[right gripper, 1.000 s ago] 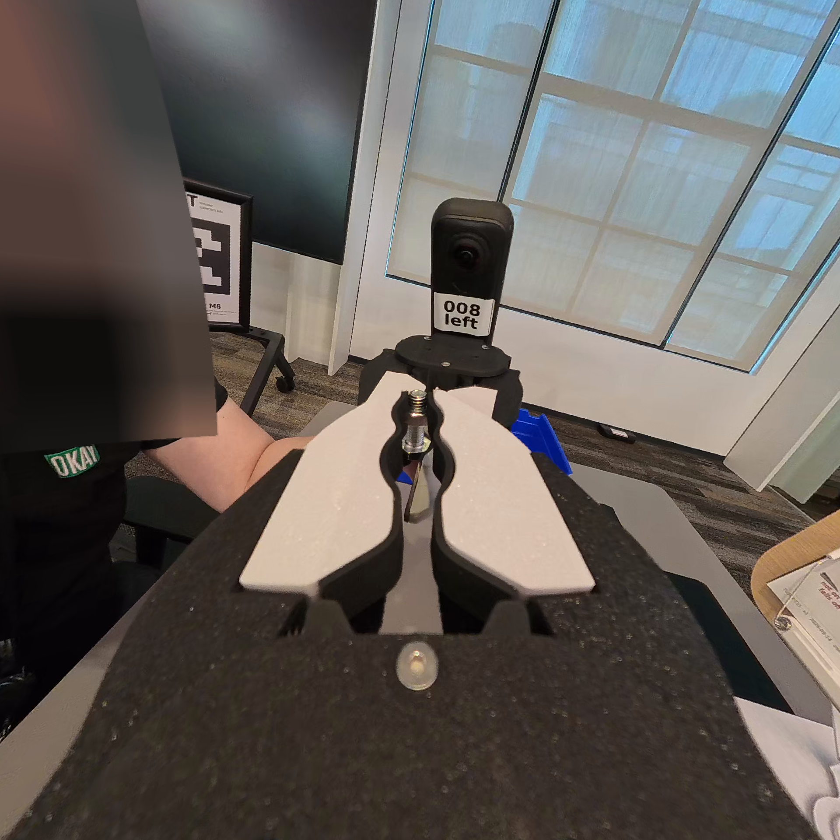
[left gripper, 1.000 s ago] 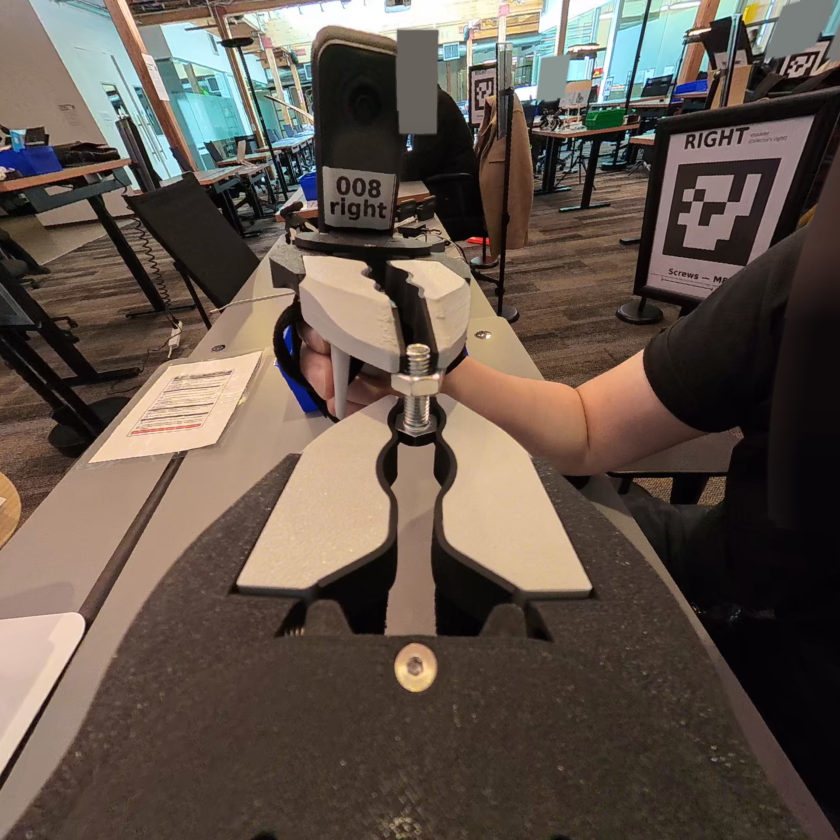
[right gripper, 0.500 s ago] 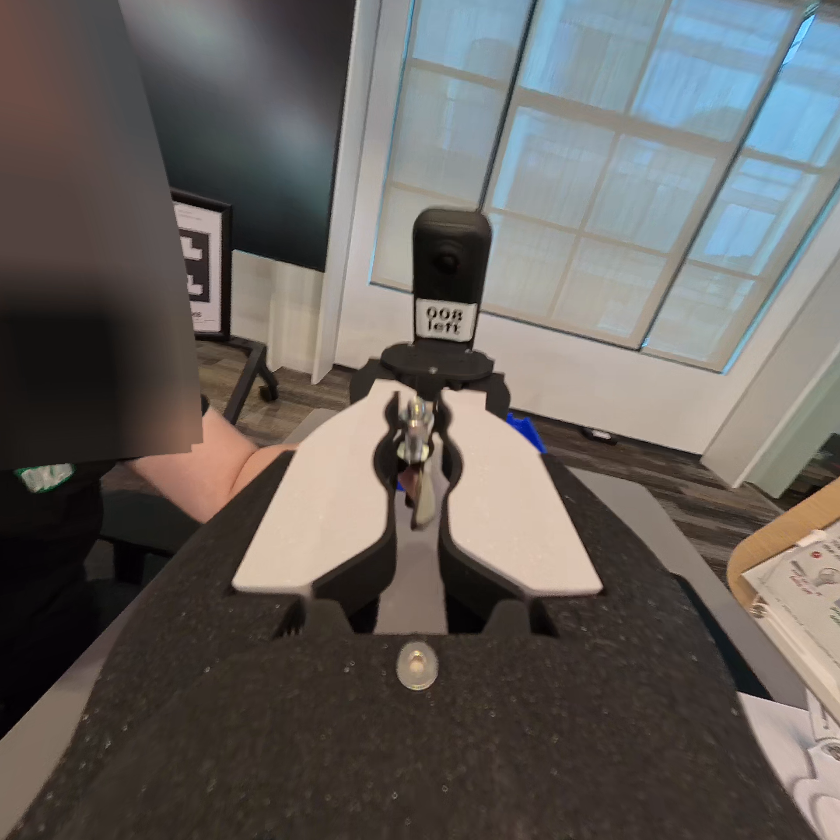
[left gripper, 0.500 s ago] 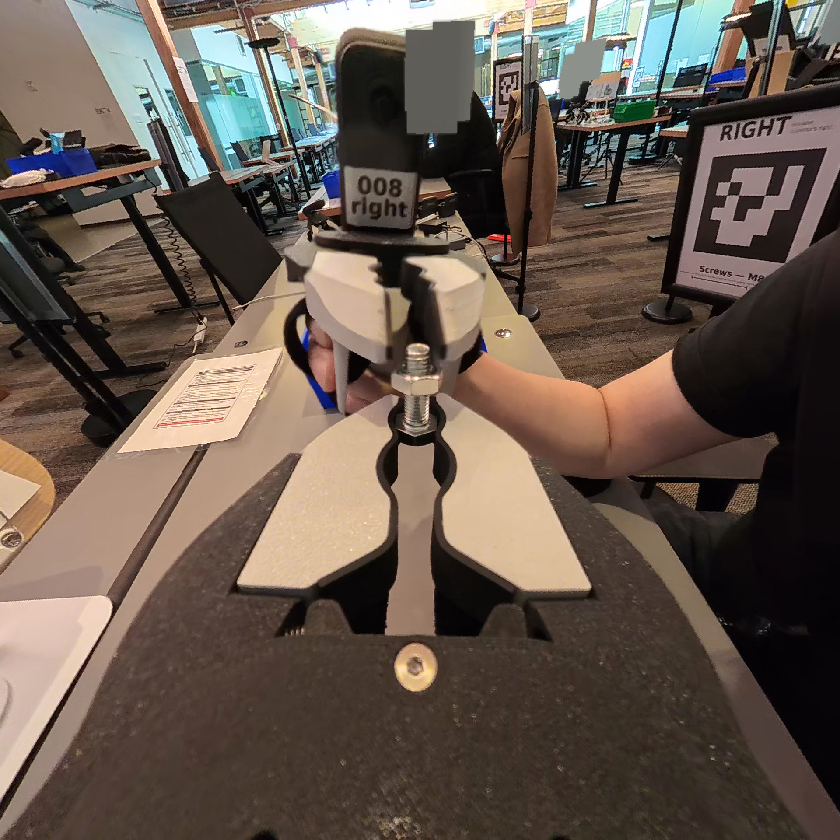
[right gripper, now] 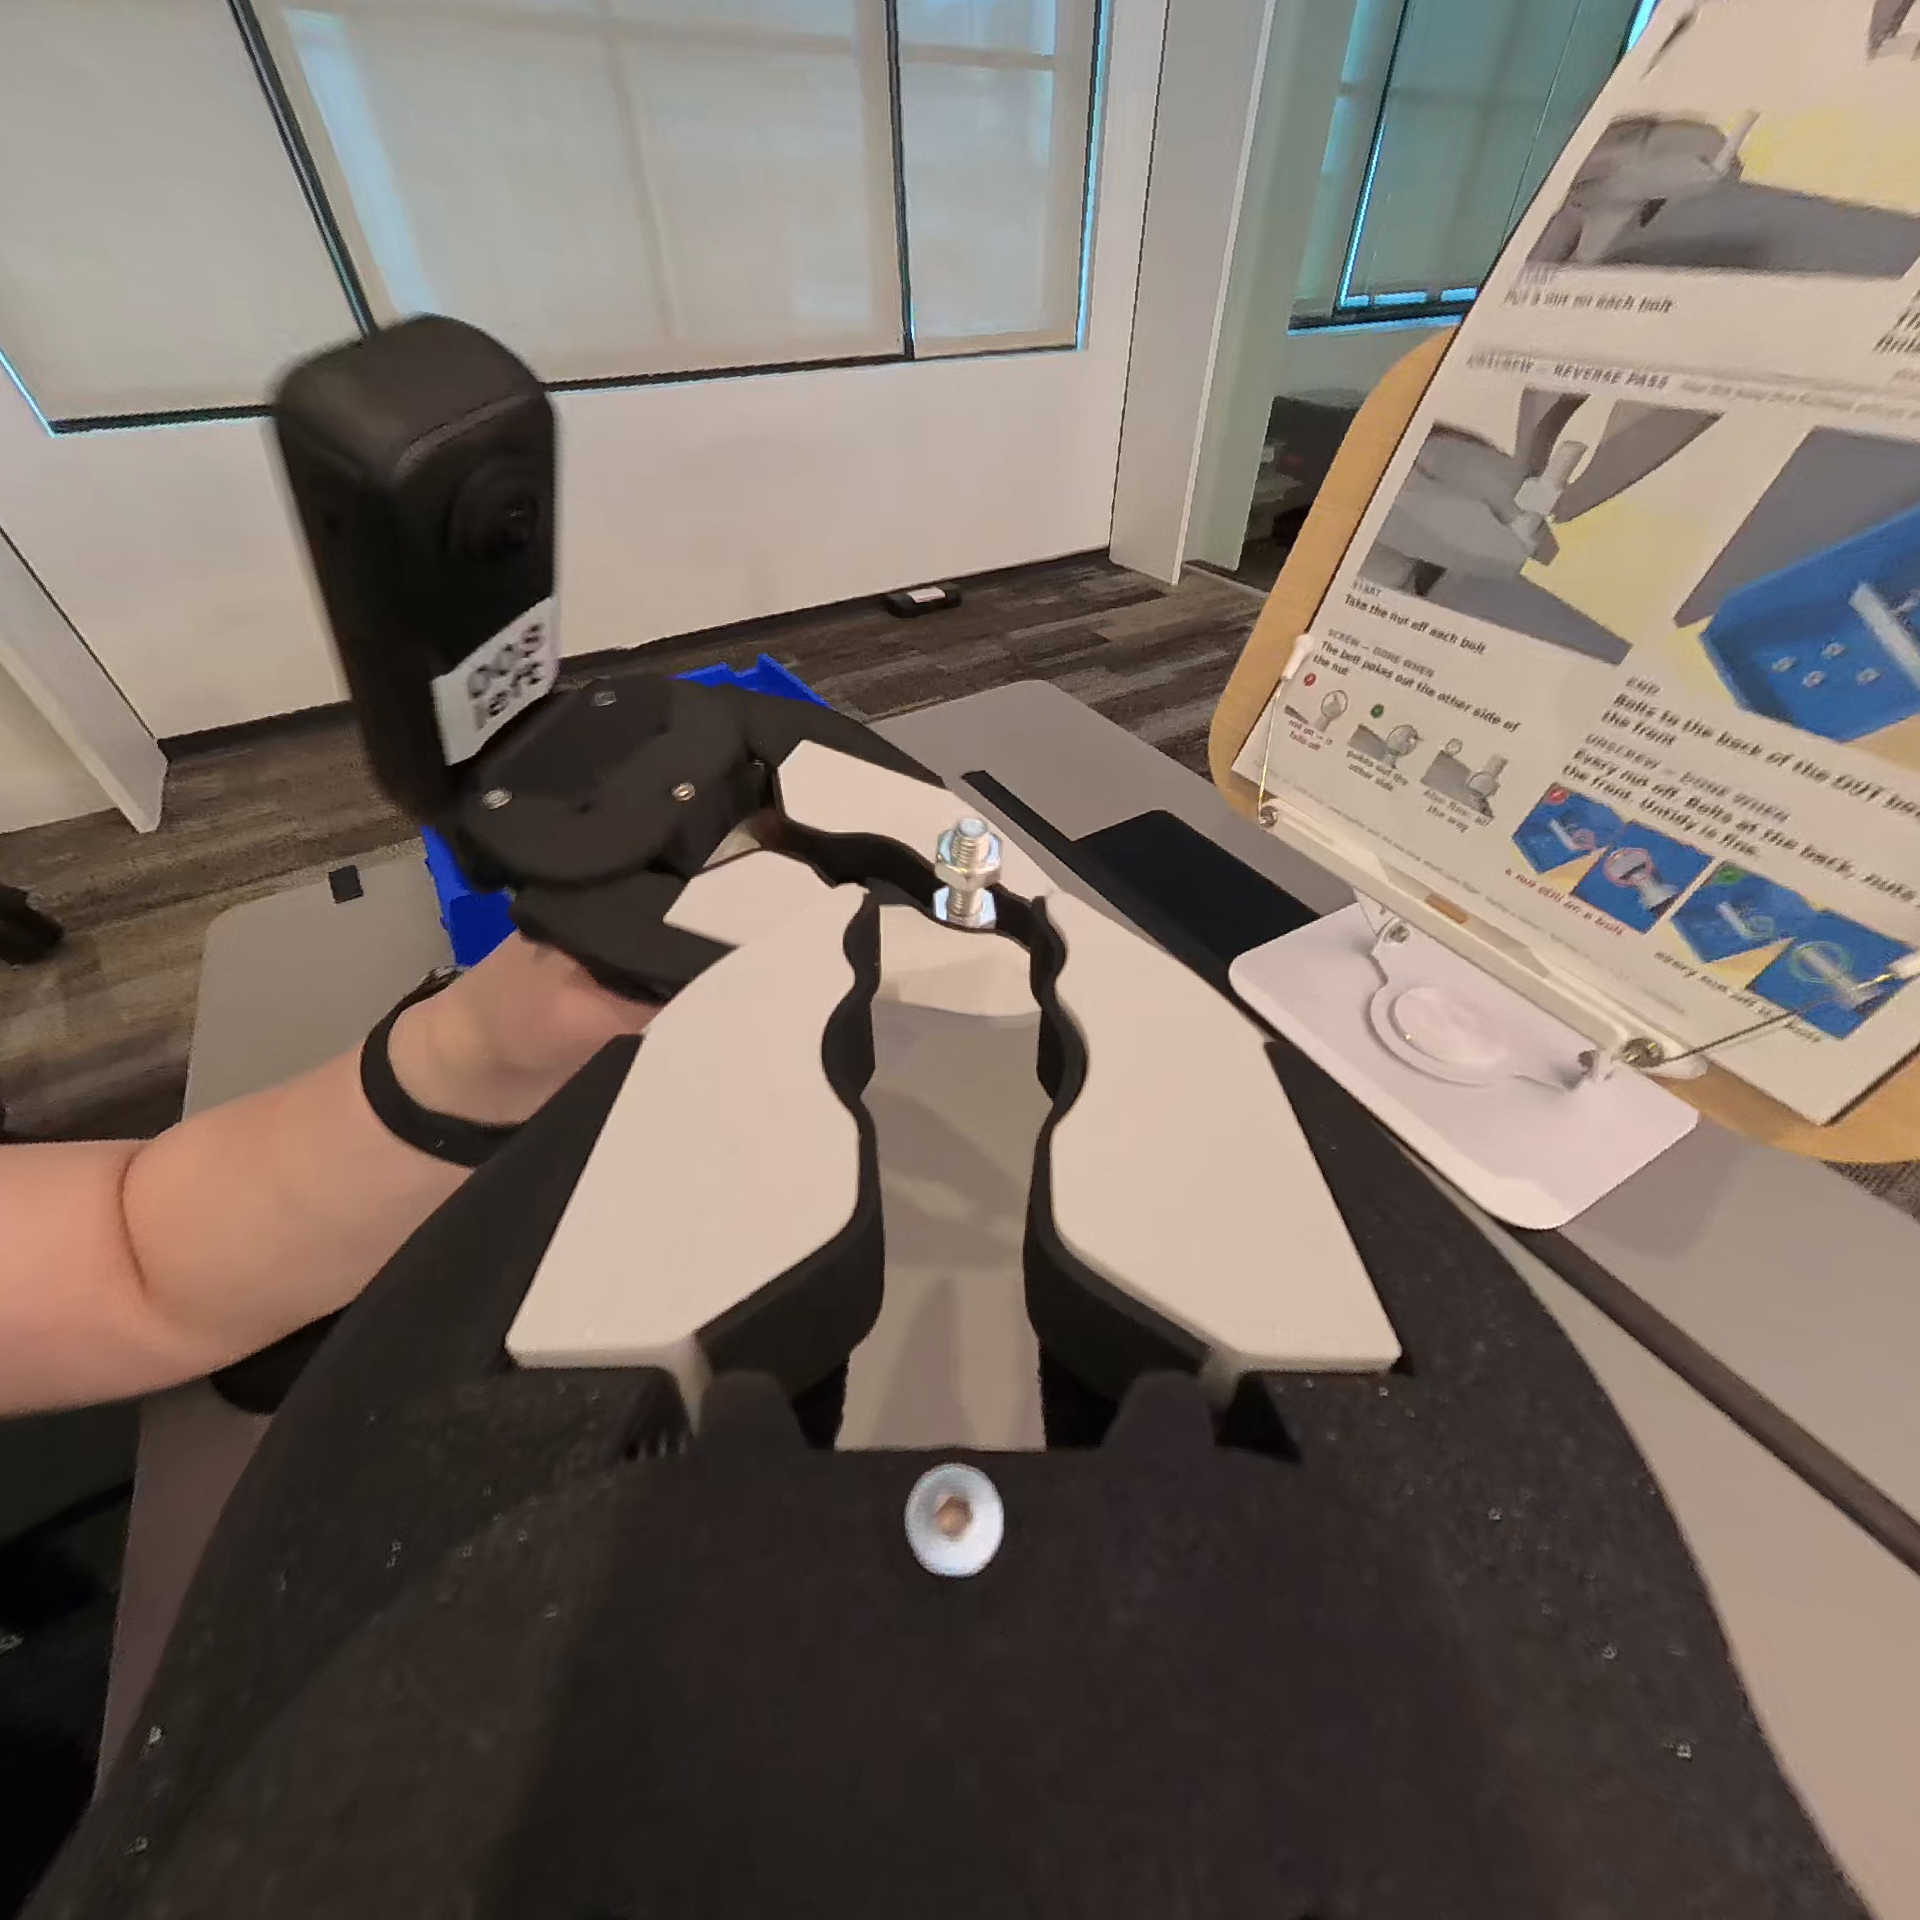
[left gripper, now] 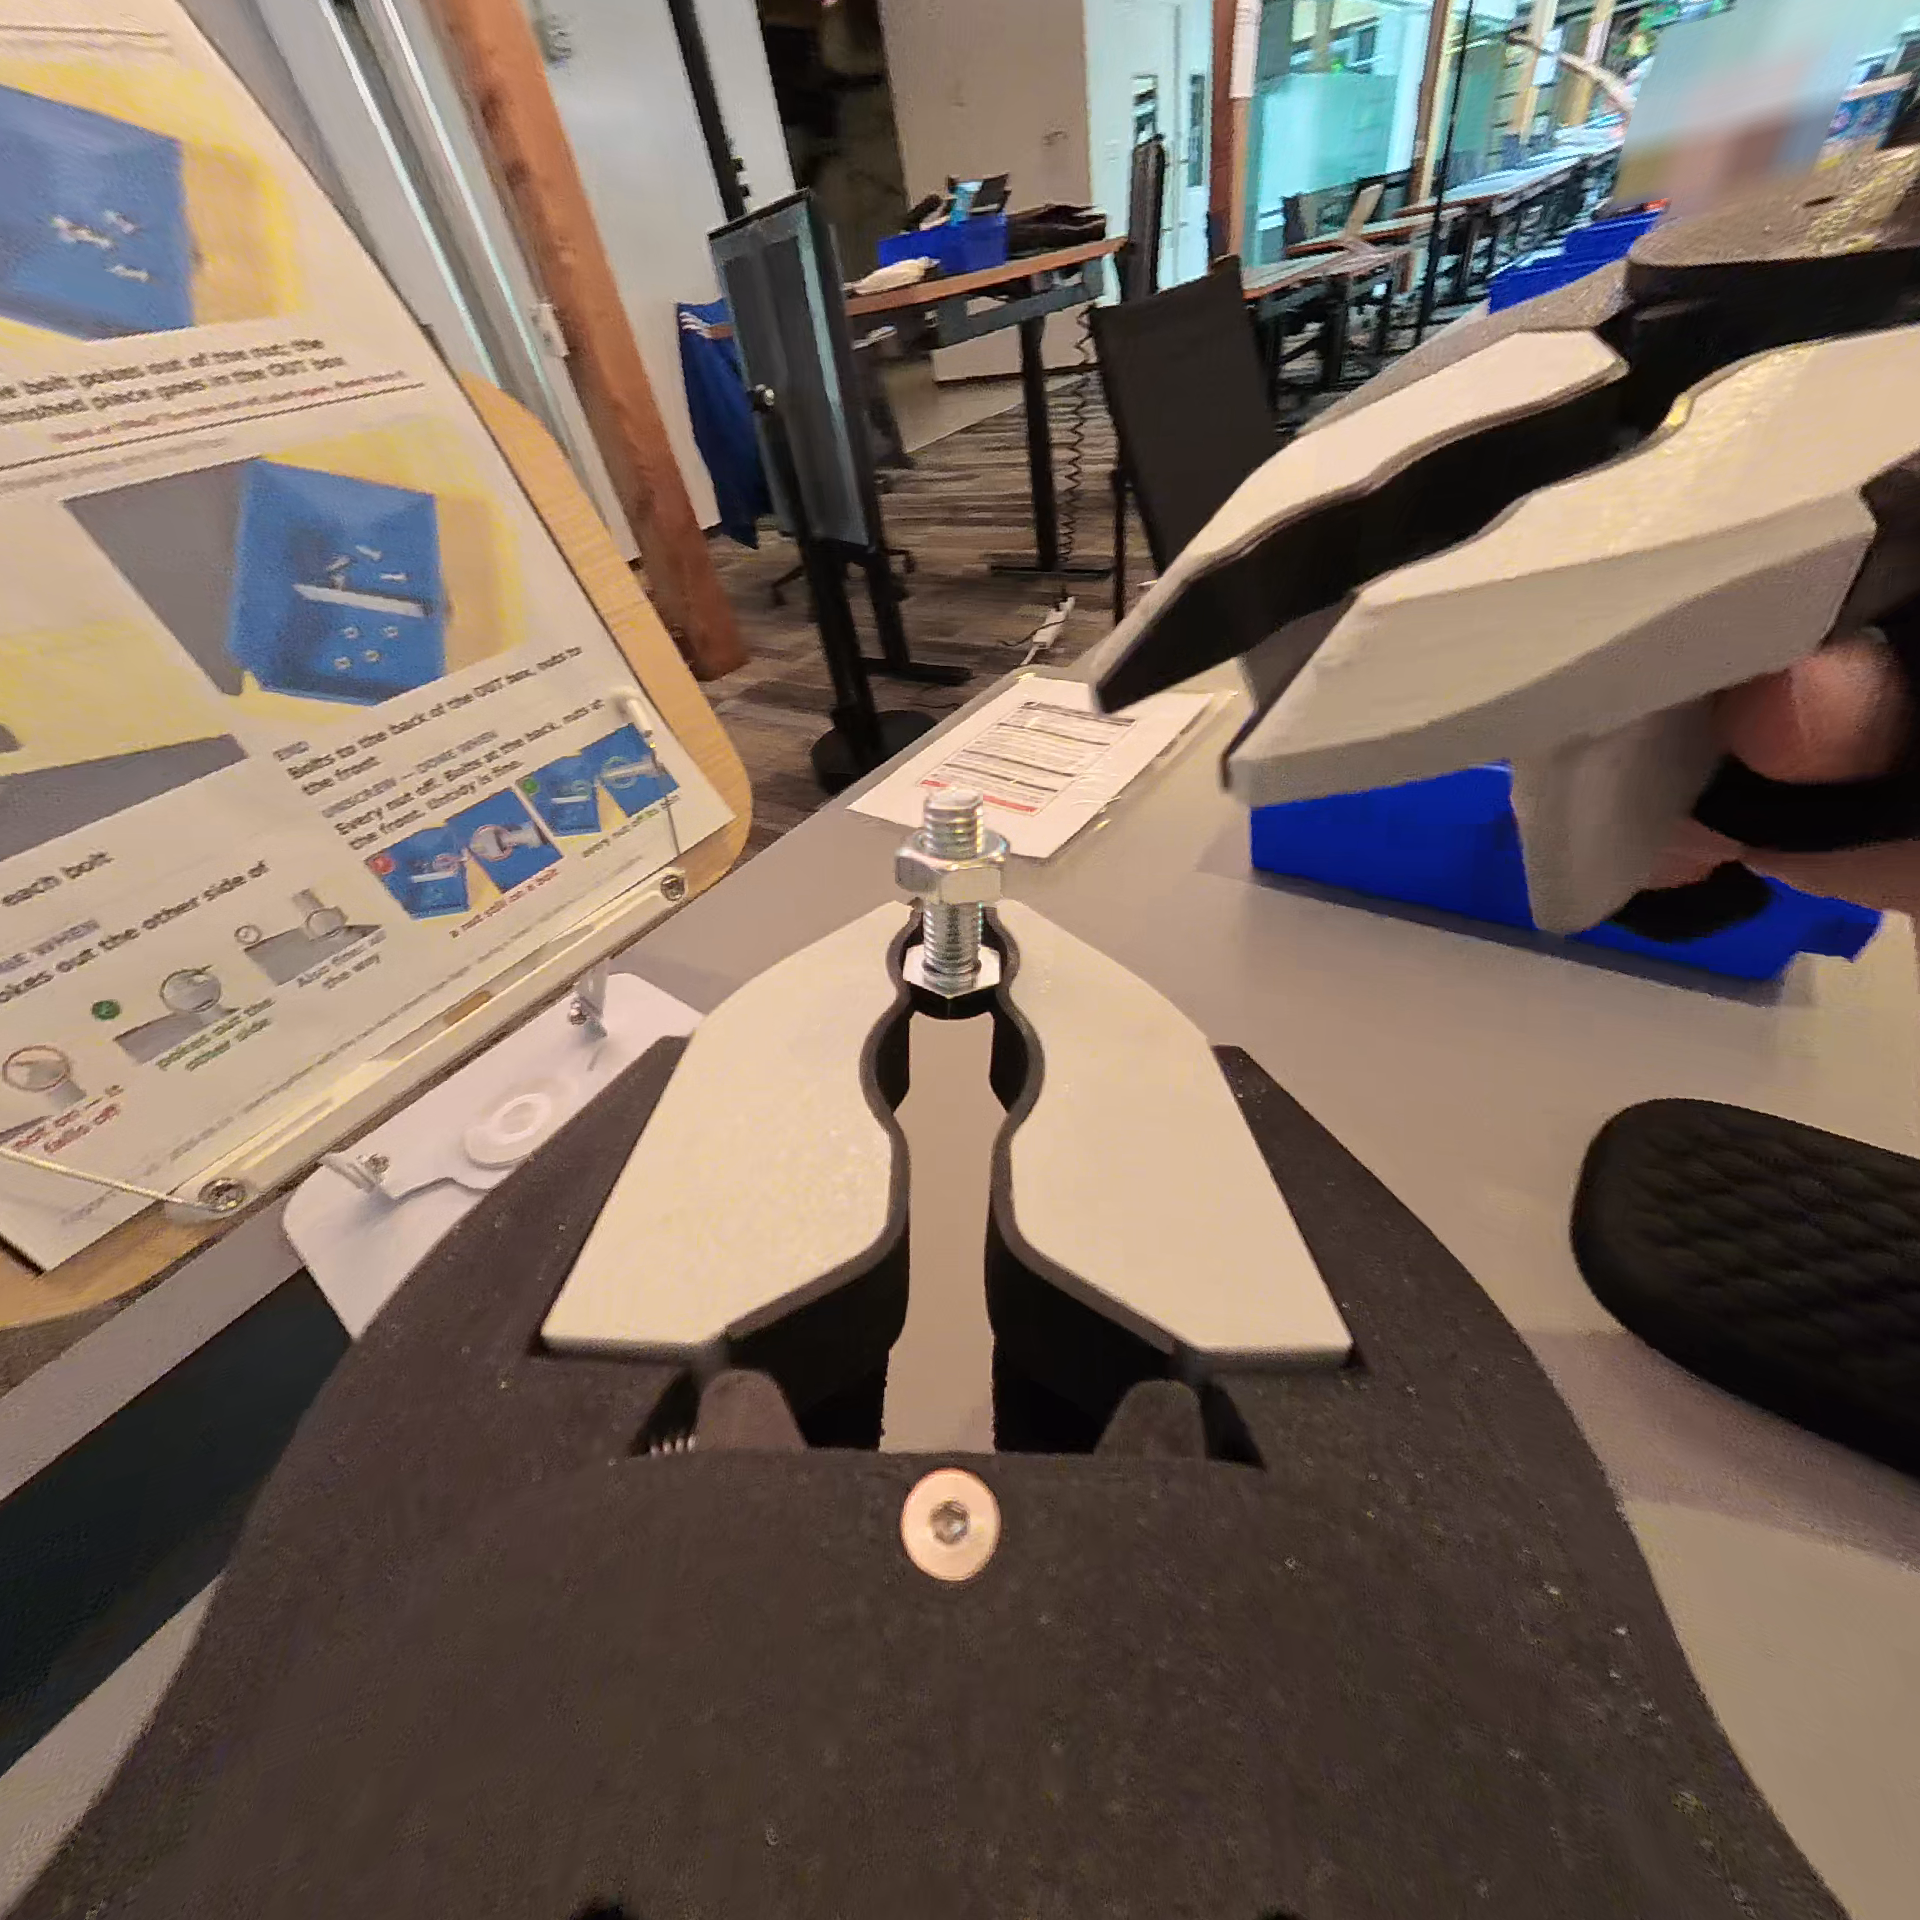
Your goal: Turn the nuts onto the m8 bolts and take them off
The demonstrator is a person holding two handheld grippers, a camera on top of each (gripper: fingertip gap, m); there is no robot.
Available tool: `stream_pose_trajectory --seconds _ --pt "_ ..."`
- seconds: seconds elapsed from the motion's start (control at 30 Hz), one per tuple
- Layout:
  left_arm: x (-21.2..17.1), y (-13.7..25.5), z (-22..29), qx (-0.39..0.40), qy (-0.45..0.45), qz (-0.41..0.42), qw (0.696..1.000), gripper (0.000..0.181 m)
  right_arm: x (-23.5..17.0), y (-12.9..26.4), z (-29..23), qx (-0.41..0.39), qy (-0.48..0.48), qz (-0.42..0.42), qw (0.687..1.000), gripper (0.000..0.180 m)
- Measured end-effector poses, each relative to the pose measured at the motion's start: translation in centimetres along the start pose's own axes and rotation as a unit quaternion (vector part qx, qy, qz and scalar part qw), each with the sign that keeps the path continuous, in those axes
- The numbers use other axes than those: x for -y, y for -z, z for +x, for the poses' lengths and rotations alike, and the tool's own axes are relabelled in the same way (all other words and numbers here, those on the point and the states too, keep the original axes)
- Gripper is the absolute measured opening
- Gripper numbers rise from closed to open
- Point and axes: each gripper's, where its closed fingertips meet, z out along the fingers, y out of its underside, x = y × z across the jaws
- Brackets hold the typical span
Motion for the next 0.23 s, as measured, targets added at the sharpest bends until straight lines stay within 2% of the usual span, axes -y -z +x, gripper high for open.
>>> stream_pose_trajectory --seconds 0.23 --pt "-0.4 -0.7 1.1 -0.008 -0.008 -0.009 1.000 0.010 -1.1 -1.6 1.0 -0.016 -0.002 -0.008 1.000 0.027"
